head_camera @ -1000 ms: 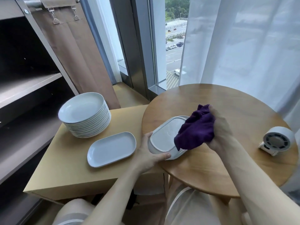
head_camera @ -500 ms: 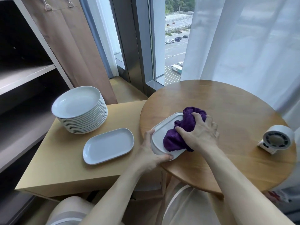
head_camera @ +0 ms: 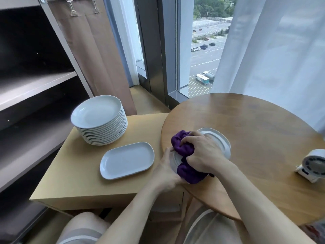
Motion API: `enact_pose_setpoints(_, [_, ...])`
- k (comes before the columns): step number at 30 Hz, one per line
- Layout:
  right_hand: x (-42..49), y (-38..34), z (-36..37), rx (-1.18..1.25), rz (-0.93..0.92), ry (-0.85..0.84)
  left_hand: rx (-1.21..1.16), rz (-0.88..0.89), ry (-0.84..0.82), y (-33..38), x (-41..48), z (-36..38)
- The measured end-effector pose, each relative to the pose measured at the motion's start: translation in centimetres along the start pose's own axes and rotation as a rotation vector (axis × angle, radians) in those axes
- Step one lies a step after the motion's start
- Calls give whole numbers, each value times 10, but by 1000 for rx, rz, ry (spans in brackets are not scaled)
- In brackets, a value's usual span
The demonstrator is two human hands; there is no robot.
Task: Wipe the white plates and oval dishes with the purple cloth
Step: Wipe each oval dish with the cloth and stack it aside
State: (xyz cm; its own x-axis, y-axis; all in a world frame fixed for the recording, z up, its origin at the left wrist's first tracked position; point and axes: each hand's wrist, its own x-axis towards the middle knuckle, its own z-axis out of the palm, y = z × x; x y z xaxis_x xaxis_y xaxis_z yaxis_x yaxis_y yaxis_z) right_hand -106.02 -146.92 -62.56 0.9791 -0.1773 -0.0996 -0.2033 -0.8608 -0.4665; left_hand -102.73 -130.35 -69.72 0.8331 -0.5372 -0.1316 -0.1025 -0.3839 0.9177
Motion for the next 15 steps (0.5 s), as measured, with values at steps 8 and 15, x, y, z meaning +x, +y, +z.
enact_pose_setpoints(8, [-8, 31, -29, 9, 207, 82, 48, -57, -20, 4, 5, -4])
enact_pose_setpoints(15, [-7, 54, -37, 156, 462, 302, 72, -76, -82, 6, 9, -8])
